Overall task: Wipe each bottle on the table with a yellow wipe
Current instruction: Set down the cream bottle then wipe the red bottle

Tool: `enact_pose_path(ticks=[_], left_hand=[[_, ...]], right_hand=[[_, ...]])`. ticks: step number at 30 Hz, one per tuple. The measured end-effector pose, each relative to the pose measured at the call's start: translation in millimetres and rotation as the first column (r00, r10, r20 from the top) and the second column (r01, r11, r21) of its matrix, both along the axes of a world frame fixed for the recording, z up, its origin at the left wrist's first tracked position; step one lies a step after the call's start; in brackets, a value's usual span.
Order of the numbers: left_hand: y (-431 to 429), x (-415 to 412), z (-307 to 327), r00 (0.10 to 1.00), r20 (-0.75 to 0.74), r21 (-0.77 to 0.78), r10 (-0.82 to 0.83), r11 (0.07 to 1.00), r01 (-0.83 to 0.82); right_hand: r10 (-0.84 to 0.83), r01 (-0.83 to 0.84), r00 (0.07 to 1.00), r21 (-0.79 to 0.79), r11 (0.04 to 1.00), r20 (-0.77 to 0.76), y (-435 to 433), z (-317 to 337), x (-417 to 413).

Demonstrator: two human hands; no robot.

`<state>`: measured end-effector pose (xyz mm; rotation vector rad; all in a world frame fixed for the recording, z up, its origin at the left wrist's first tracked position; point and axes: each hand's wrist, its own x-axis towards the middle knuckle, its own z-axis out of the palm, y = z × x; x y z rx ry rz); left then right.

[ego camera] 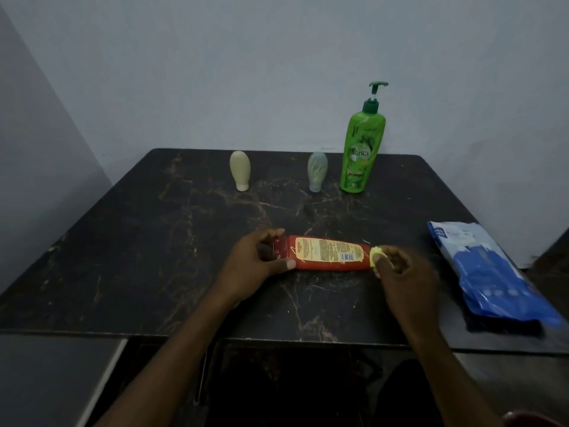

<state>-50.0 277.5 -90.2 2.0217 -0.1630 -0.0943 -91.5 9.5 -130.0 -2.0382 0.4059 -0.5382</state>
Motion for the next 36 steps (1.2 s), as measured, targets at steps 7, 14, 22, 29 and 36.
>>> enact_pose_path(ticks=[7,14,22,29,36], left_hand=[[4.3,-5.9,-8.0,0.987,0.154,0.228,-0.056,0.973,0.020],[9.1,-6.1,-12.1,0.967,0.203,0.281,-0.152,0.955,0.091],[12.2,-4.6,-17.5,0.959,0.217,0.285,-0.183,0.951,0.117],[14.2,-2.6,-20.6,0.950,0.231,0.273,-0.210,0.951,0.144],[12.5,-3.9,-21.2,0.938,0.278,0.269,-0.209,0.954,0.133]], right_hand=[[-0.035,0.042,0.998,-0.122,0.992,0.053,5.2,1.7,-8.5],[-0.008,0.012,1.000,-0.238,0.971,0.016,9.0,1.9,-9.1],[-0.004,0.007,1.000,-0.265,0.964,0.011,13.8,2.7,-10.9],[0.052,-0.057,0.998,-0.174,0.983,-0.029,45.1,10.1,-20.5],[0.265,-0.240,0.962,-0.259,0.936,0.068,114.4,6.3,-29.3]])
